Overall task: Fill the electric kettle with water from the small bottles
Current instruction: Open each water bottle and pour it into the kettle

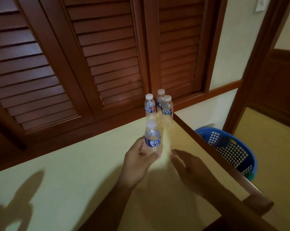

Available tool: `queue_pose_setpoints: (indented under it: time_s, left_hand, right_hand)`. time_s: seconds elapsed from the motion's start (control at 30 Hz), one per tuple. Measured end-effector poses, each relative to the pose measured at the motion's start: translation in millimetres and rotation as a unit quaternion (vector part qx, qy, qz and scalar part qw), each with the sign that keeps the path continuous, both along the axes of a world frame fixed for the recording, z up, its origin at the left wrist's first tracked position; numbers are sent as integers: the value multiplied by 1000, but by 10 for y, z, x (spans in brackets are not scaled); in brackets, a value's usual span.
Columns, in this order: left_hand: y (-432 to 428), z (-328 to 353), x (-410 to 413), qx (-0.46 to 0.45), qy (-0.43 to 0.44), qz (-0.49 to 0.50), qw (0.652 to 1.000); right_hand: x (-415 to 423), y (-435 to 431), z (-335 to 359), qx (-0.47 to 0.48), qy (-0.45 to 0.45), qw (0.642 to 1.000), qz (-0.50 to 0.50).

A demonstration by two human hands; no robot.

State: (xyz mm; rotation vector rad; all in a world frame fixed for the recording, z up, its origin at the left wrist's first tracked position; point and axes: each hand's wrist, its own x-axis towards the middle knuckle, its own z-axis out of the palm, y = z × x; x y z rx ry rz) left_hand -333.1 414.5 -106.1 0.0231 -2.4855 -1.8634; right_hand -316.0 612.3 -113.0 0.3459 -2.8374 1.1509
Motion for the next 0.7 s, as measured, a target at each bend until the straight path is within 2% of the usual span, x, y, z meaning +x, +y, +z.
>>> queue_pose_setpoints:
  time_s: [0.1, 0.17, 0.23, 0.37, 0.5, 0.7]
  left_hand:
    - [128, -97, -518, -7, 8, 41, 999]
    - [183, -150, -805, -19, 12, 62, 998]
    - [209, -202, -1033, -19, 16, 84, 996]
    - [251, -275, -1307, -16, 24, 107, 994]
    - [296, -312, -1390, -9, 20, 109, 994]
    - [352, -291, -1419, -50, 15, 126, 991]
  right_hand:
    - [-199, 89, -417, 140, -19, 988, 63]
    - [-257, 96, -506, 177, -29, 981, 73]
    - [-253, 59, -493, 192, -6, 979, 62]
    - [-239, 14, -407, 210, -36, 975, 53]
    - [-255, 13, -393, 212, -52, 974, 54]
    - [-277, 12, -431, 220, -53, 972, 58]
